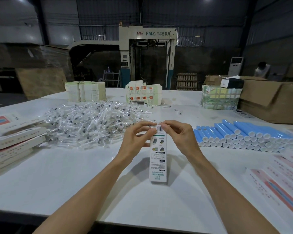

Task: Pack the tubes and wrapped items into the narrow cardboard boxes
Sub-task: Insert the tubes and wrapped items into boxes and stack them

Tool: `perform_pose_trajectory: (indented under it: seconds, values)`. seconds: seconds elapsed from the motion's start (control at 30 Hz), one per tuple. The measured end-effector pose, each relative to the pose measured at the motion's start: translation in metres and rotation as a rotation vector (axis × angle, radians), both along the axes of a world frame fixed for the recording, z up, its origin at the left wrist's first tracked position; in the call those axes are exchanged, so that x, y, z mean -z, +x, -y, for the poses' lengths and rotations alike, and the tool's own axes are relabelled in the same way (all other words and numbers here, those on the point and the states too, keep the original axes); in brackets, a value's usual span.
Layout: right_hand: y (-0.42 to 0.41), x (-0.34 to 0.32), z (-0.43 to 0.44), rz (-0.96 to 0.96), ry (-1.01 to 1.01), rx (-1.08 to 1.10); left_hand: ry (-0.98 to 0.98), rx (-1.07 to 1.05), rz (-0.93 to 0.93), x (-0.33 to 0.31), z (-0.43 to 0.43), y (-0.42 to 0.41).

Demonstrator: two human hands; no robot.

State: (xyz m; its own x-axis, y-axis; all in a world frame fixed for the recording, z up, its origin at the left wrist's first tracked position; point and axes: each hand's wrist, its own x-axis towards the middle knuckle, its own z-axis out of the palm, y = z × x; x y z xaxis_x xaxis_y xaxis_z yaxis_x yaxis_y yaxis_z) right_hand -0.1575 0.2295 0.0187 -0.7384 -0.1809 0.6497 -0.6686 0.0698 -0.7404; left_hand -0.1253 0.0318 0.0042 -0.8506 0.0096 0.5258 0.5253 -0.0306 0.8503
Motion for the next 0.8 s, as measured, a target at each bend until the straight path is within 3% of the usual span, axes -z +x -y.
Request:
perform_pose_trajectory:
  seconds: [0.43, 0.63, 0.8]
  values:
    - [-0.003, 0.009, 0.007, 0.108, -0.086, -0.05, 0.038, 0.015, 0.051, 0.009, 0.0, -0.003]
    - [0.0, 0.015, 0.014, 0.43, -0.268, -0.193, 0.187, 0.032, 0.116, 0.013, -0.008, -0.005]
    - [0.011, 0.018, 0.019, 0.659, -0.162, -0.331, 0.266, 0.065, 0.143, 0.018, -0.009, -0.008]
